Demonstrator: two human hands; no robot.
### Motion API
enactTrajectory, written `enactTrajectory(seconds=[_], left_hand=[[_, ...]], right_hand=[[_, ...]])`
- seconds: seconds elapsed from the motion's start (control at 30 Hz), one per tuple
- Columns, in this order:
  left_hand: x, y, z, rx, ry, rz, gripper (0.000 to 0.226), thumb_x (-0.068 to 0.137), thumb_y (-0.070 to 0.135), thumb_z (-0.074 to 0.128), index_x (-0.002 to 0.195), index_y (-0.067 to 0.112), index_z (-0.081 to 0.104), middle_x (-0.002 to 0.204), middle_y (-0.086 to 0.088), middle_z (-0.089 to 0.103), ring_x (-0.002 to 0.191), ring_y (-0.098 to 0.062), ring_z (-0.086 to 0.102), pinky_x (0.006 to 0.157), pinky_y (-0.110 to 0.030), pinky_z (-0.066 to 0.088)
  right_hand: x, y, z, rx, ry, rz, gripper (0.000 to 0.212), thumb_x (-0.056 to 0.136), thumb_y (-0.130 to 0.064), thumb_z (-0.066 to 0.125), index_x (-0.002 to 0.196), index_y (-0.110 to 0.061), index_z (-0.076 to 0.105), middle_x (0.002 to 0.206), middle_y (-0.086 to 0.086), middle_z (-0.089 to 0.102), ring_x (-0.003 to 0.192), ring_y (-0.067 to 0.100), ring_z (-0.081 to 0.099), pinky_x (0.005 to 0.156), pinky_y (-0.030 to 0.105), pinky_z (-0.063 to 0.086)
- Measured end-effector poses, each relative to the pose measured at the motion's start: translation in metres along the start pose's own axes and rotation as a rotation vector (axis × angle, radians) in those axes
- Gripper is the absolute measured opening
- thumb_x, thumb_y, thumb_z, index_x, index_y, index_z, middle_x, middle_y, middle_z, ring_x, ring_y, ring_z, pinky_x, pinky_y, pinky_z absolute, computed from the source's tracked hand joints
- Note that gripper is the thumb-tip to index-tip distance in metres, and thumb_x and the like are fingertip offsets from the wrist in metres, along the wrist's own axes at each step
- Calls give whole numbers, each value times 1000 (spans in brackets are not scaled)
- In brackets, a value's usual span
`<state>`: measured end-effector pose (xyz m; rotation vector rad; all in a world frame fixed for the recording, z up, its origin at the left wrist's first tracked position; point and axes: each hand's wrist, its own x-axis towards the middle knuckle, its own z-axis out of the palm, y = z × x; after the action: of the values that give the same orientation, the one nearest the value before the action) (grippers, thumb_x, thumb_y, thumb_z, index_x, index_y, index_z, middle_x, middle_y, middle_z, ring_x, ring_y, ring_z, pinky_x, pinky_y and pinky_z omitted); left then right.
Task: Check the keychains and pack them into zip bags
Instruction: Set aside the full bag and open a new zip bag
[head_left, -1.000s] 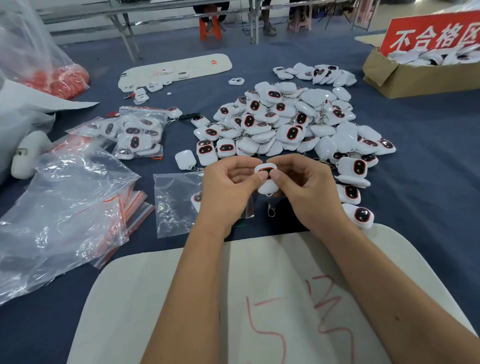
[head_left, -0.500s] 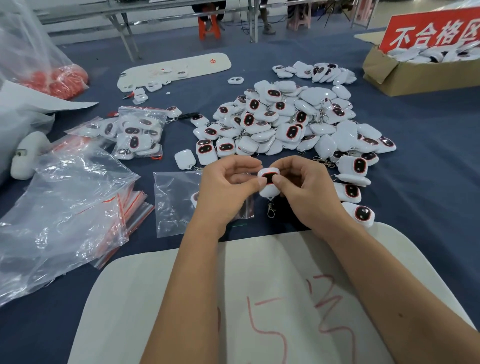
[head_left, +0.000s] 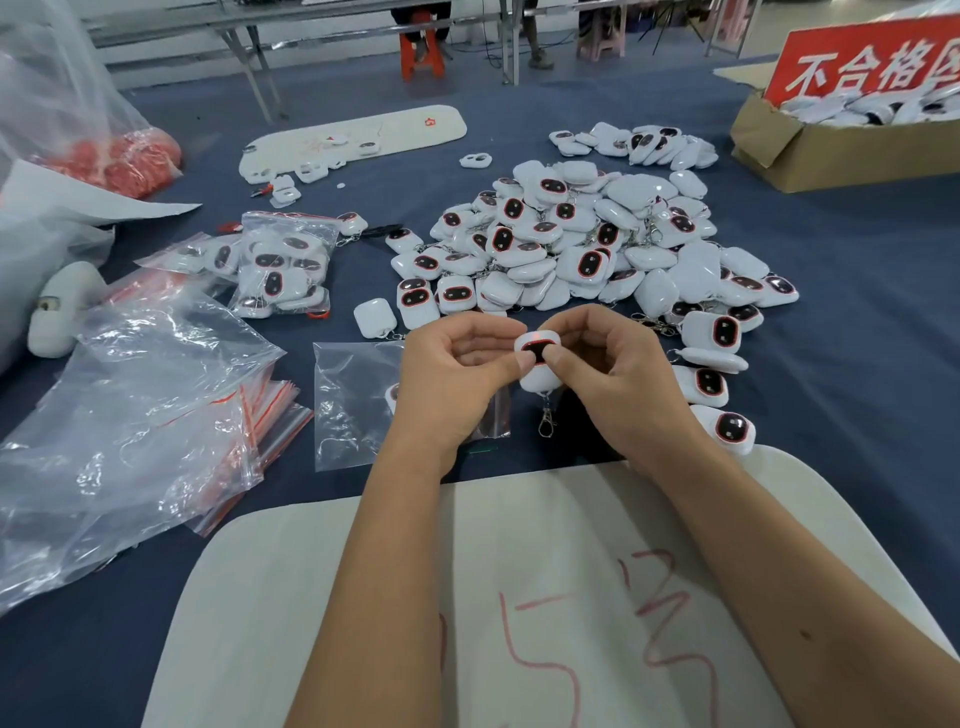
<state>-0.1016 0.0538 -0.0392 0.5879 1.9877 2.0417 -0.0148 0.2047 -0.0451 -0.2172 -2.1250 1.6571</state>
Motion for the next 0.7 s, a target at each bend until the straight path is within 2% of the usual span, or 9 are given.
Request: enactTrajectory(seconds=[0.07, 0.17, 0.23, 0.37, 0.5, 0.57, 0.6, 0.67, 0.7], left_hand=[[1, 0, 1, -31, 58, 9, 28, 78, -5, 84, 95, 15, 78, 92, -3, 80, 87, -17, 76, 79, -24, 59], [2, 0, 1, -38, 92, 22, 27, 79, -5, 84, 101, 9, 77, 95, -5, 80, 88, -18, 76, 81, -25, 59], [2, 1, 2, -35, 89, 25, 27, 79, -5, 84, 101, 8, 76, 96, -6, 80, 89, -19, 76, 81, -25, 59], [1, 3, 4, -35, 89, 46, 25, 80, -3, 84, 101, 7, 76, 96, -6, 80, 89, -21, 77, 80, -24, 59], [0, 3, 5, 16, 82, 61, 22, 79, -2, 85, 93, 13, 76, 90, -2, 80, 82, -19, 76, 76, -27, 60], [-1, 2, 10, 156, 123, 89, 14, 81, 12, 87, 87, 18, 76, 83, 3, 78, 77, -16, 74, 73, -29, 61], [-2, 2, 13, 246, 169, 113, 11, 84, 22, 86, 84, 20, 75, 79, 6, 76, 73, -13, 71, 70, -26, 59], [-4, 2, 19, 353, 293, 156, 21, 91, 35, 76, 78, 20, 70, 71, 8, 69, 65, -4, 60, 66, -19, 49], [-5, 3, 20, 376, 350, 167, 26, 95, 35, 70, 76, 17, 67, 68, 7, 66, 63, -4, 56, 65, -19, 46]], right_hand=[[0, -1, 1, 14, -17, -7, 19, 95, -9, 72, 108, -23, 70, 94, -1, 78, 83, 23, 71, 76, 34, 58], [0, 0, 3, 5, -19, -6, 26, 92, -4, 74, 108, -24, 70, 89, 2, 79, 83, 36, 71, 81, 49, 61], [0, -1, 3, 34, -3, -11, 27, 92, 0, 73, 105, -24, 72, 89, 4, 79, 84, 38, 71, 82, 52, 60], [-2, -4, 1, 91, 12, -24, 24, 93, 0, 72, 104, -21, 74, 91, 7, 78, 80, 31, 71, 79, 40, 60], [0, -2, 0, 80, 20, 10, 18, 93, 2, 71, 101, -14, 74, 92, 8, 78, 78, 18, 69, 77, 36, 58], [1, 0, 0, 63, 39, 20, 19, 92, 2, 70, 100, -14, 74, 91, 7, 78, 79, 16, 69, 76, 32, 57], [1, 1, 0, 56, 53, 20, 19, 92, 2, 71, 100, -15, 74, 90, 7, 78, 78, 16, 69, 75, 30, 57], [2, 3, 0, 32, 87, 22, 19, 92, -1, 71, 100, -18, 74, 88, 4, 78, 76, 19, 71, 73, 29, 58], [3, 5, 1, 13, 103, 22, 19, 92, -2, 72, 99, -20, 74, 88, 3, 78, 77, 22, 71, 74, 30, 58]])
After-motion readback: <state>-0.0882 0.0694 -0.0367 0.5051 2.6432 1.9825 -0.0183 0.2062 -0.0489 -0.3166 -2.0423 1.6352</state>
